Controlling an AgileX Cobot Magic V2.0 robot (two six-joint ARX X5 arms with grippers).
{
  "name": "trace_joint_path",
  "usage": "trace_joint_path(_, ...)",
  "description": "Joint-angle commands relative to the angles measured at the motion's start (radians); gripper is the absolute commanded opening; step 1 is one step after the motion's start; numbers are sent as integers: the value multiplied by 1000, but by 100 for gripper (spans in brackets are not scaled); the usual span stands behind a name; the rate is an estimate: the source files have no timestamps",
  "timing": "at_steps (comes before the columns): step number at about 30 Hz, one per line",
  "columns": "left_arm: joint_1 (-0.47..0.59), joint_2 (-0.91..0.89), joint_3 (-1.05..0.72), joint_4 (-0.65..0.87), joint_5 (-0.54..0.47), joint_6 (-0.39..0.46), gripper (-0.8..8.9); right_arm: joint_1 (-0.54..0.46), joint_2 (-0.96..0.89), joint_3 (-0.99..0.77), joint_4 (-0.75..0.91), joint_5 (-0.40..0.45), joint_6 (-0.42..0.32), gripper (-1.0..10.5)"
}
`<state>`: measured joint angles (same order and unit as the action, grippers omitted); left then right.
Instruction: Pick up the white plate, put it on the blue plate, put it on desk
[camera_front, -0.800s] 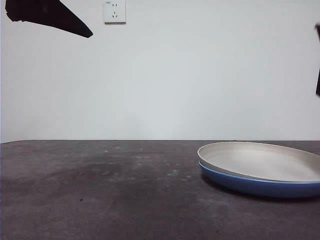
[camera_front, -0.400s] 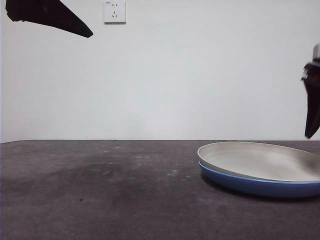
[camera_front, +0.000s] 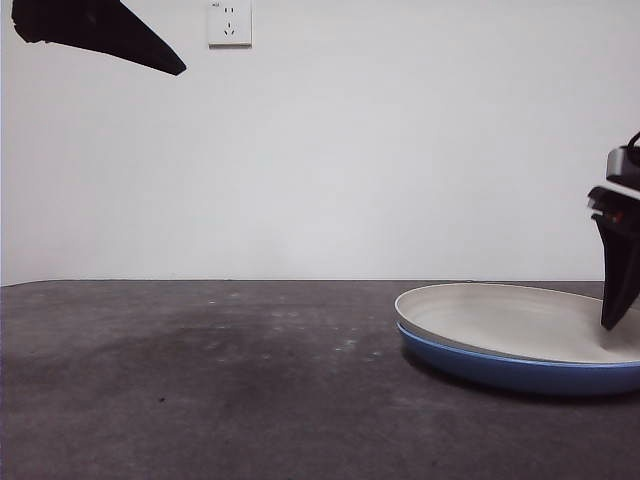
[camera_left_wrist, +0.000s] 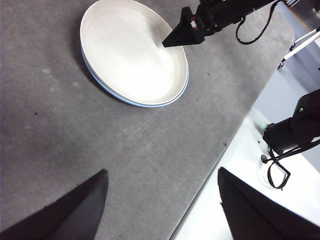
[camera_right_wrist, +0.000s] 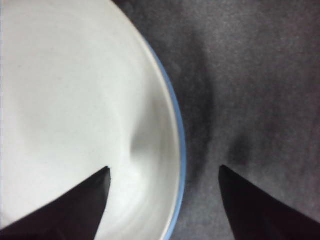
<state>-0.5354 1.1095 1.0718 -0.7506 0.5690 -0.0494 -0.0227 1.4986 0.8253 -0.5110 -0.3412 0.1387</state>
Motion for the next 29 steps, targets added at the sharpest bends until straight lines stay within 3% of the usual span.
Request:
trace_joint_path(1, -9, 7, 9, 11, 4, 12, 339, -2, 30, 5, 11, -11, 7, 305)
trace_joint_path(6, -9, 7, 9, 14, 4, 12, 339, -2, 33, 5, 21, -10, 5, 117)
trace_joint_path(12, -9, 7, 9, 14, 4, 11, 339, -2, 33, 5, 25, 3, 8, 19)
trace_joint_path(25, -9, 7, 9, 10, 4, 7, 339, -13, 2, 5, 48, -4, 60, 12)
trace_joint_path(29, -9, 7, 9, 11, 4, 7, 339, -13, -47, 5, 55, -47, 74, 12)
